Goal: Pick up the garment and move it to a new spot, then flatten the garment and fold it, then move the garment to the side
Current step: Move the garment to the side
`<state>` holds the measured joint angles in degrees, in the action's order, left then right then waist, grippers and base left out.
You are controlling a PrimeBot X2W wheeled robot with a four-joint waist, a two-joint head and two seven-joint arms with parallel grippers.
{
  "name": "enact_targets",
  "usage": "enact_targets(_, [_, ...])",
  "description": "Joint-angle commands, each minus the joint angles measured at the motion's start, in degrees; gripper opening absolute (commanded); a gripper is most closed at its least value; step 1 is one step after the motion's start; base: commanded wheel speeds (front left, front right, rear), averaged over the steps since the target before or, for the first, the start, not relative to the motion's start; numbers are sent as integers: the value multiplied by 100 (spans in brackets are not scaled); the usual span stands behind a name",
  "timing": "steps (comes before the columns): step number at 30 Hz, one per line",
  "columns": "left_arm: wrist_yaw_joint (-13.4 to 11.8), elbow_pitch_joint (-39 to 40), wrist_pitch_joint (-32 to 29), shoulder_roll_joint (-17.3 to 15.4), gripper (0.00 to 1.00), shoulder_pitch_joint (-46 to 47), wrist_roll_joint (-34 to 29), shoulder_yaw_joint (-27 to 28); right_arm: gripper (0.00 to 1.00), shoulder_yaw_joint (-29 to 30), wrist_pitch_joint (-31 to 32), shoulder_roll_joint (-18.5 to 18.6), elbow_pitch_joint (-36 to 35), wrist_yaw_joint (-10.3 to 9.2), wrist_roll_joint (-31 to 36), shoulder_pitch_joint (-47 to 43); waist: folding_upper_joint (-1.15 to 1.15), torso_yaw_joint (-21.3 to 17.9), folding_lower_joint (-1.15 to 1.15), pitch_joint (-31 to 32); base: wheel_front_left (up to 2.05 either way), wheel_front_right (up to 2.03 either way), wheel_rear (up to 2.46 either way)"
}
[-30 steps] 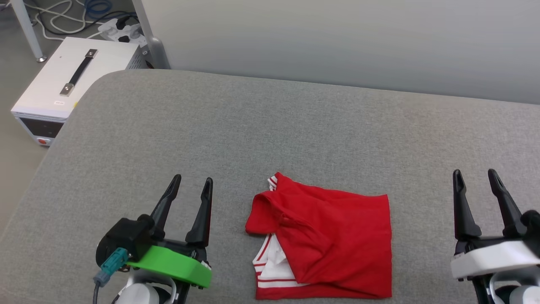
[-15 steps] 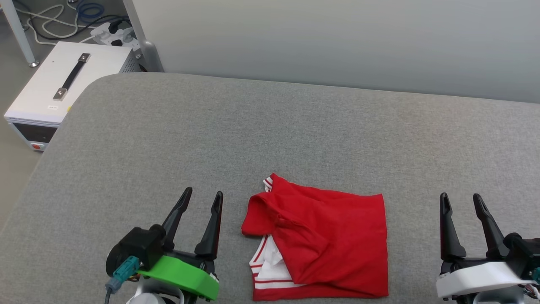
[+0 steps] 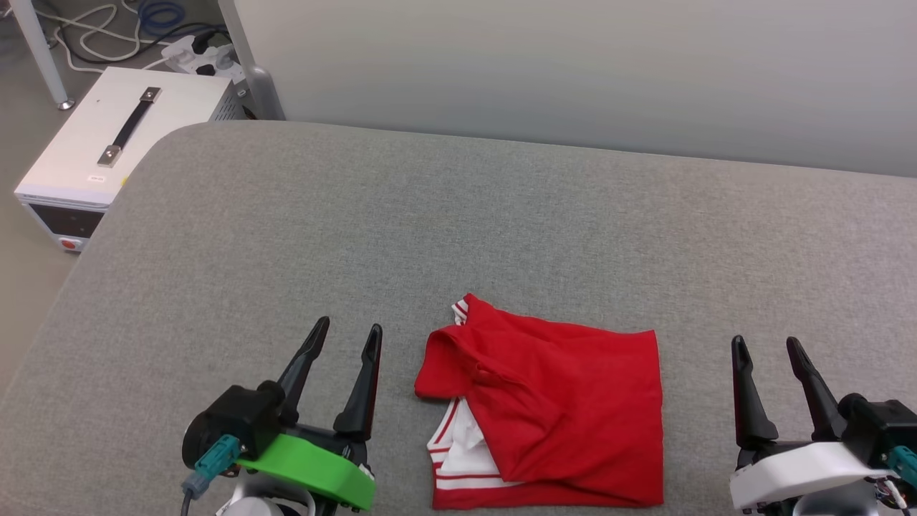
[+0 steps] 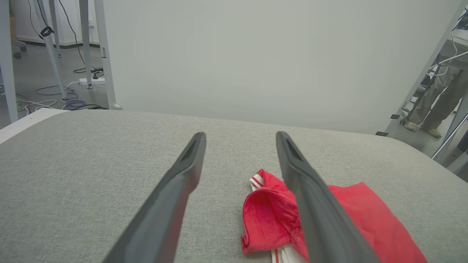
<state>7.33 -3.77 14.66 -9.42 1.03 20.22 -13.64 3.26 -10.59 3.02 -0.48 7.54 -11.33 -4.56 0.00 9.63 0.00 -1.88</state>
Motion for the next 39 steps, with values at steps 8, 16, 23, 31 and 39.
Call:
enact_targets(8, [15,-3,34,-2,100,29,-9,-20,100,-224,1684,88,-315,-5,-274,178,0,113,0,-139,0,0,0])
enact_targets(16, [15,-30,34,14,100,140,12,-57,100,-245,4541,132,-725,-5,-677,452,0,267,0,-327,0,0,0])
enact_targets(23, [15,-44,34,37,100,260,9,-115,100,-60,6395,98,-806,-5,-436,714,0,480,0,-508,0,0,0])
enact_targets(31, [15,-52,34,63,100,375,24,-141,100,83,6797,14,-429,-5,-151,976,0,724,0,-687,0,0,0])
enact_targets(39, [15,-56,34,75,100,442,35,-171,100,-102,6677,-10,127,-5,-130,1035,0,863,0,-817,0,0,0])
